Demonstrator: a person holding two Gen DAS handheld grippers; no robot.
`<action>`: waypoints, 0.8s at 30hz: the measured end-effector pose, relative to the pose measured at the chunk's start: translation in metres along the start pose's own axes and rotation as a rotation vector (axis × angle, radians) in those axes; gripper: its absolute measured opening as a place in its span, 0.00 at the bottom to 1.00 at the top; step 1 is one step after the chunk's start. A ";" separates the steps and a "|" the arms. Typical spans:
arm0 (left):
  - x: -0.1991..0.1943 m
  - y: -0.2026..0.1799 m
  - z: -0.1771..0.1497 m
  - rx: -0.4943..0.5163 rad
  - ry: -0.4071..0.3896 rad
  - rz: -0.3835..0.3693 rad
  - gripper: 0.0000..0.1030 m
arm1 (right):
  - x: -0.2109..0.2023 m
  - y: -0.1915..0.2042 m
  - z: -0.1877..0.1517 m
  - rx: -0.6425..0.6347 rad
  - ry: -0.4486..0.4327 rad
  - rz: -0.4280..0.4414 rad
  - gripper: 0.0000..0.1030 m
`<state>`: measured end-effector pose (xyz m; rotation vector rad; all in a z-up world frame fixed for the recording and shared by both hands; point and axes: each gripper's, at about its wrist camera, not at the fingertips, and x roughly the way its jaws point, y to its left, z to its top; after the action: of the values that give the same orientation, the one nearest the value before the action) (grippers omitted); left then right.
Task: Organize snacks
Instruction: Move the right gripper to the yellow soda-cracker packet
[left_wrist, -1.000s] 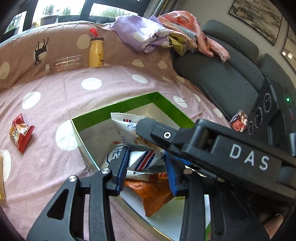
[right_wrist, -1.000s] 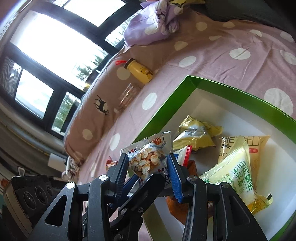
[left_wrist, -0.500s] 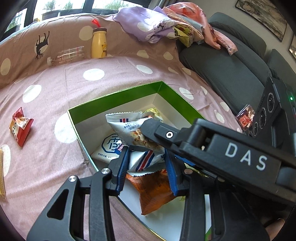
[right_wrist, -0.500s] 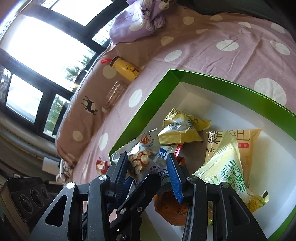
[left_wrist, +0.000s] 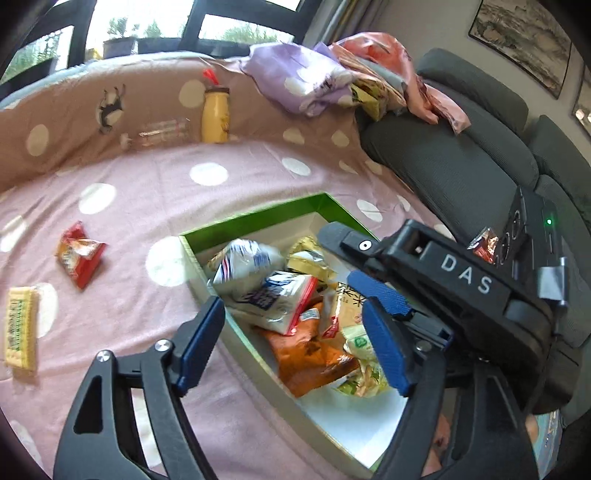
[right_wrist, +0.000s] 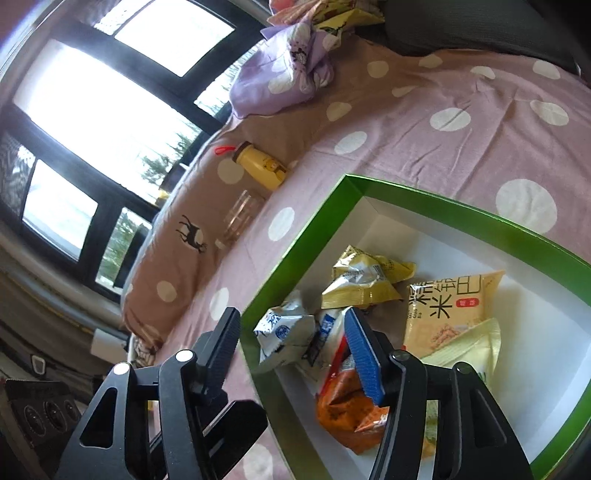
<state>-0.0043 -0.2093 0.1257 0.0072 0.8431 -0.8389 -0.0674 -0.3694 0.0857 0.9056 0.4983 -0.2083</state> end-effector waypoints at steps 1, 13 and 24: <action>-0.008 0.002 -0.002 0.002 -0.007 0.029 0.76 | -0.002 0.004 -0.001 -0.011 -0.007 0.011 0.62; -0.061 0.086 -0.048 -0.103 -0.027 0.419 0.82 | 0.005 0.061 -0.033 -0.178 0.041 0.097 0.77; -0.090 0.190 -0.069 -0.414 -0.035 0.504 0.90 | 0.057 0.121 -0.093 -0.409 0.230 0.060 0.82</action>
<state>0.0415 0.0018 0.0793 -0.1526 0.9168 -0.1839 -0.0023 -0.2203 0.0938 0.5445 0.6962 0.0549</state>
